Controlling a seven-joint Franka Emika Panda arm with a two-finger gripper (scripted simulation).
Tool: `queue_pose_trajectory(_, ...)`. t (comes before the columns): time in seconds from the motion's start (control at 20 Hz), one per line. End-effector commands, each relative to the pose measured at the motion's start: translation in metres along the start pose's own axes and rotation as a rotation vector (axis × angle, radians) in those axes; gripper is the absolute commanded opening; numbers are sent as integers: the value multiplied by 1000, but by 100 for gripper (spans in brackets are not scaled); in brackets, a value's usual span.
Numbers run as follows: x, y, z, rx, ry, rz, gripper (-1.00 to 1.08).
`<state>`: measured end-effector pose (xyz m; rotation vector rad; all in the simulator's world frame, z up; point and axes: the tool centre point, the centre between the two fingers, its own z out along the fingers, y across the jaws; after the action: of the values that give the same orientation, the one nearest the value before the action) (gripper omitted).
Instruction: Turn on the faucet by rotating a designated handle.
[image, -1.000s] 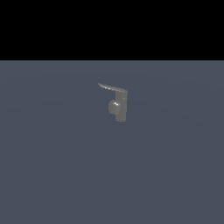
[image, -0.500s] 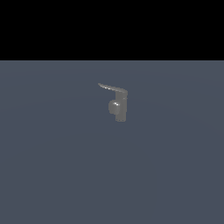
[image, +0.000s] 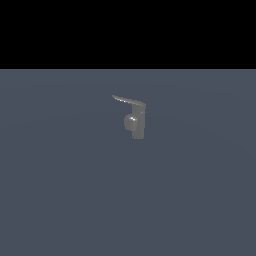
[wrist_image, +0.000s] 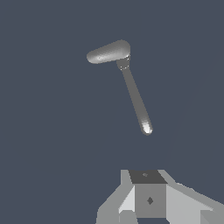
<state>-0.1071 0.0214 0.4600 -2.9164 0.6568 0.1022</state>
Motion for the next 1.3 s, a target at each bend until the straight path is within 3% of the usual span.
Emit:
queue_pose_trajectory(0.0, 19, -8, 8, 10, -8, 77, -100)
queue_pose_trajectory(0.65, 111, -42, 69, 20, -24, 476, -100)
queue_pose_trajectory(1.25, 187, -65, 146, -9, 13, 834, -100)
